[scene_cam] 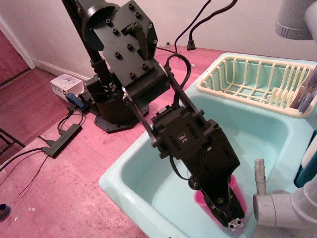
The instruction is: Flip cup upright
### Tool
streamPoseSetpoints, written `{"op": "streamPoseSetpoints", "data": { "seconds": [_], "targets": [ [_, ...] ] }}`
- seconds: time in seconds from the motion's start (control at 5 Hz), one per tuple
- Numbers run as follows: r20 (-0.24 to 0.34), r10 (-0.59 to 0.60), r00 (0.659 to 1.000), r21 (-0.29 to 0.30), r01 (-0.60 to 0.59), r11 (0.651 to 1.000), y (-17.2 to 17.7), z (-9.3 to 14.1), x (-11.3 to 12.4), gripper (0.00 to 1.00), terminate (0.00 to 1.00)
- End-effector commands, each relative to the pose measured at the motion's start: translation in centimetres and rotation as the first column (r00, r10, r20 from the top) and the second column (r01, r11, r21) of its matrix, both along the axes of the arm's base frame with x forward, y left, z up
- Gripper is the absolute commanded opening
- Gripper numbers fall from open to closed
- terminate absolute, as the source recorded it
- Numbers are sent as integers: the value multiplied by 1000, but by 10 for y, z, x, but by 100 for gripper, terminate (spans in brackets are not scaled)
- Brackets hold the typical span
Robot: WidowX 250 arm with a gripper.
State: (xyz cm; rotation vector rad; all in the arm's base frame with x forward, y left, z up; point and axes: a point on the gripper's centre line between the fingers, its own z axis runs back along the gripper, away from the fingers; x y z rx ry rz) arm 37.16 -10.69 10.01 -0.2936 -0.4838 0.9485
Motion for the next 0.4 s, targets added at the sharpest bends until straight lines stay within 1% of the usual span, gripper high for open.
{"op": "streamPoseSetpoints", "data": {
  "seconds": [0.0,0.2],
  "targets": [
    [-1,-37,999,5,37,999,10,26,-10,0,0],
    [-207,-132,969,-39,127,991,22,42,-31,0,0]
  ]
}}
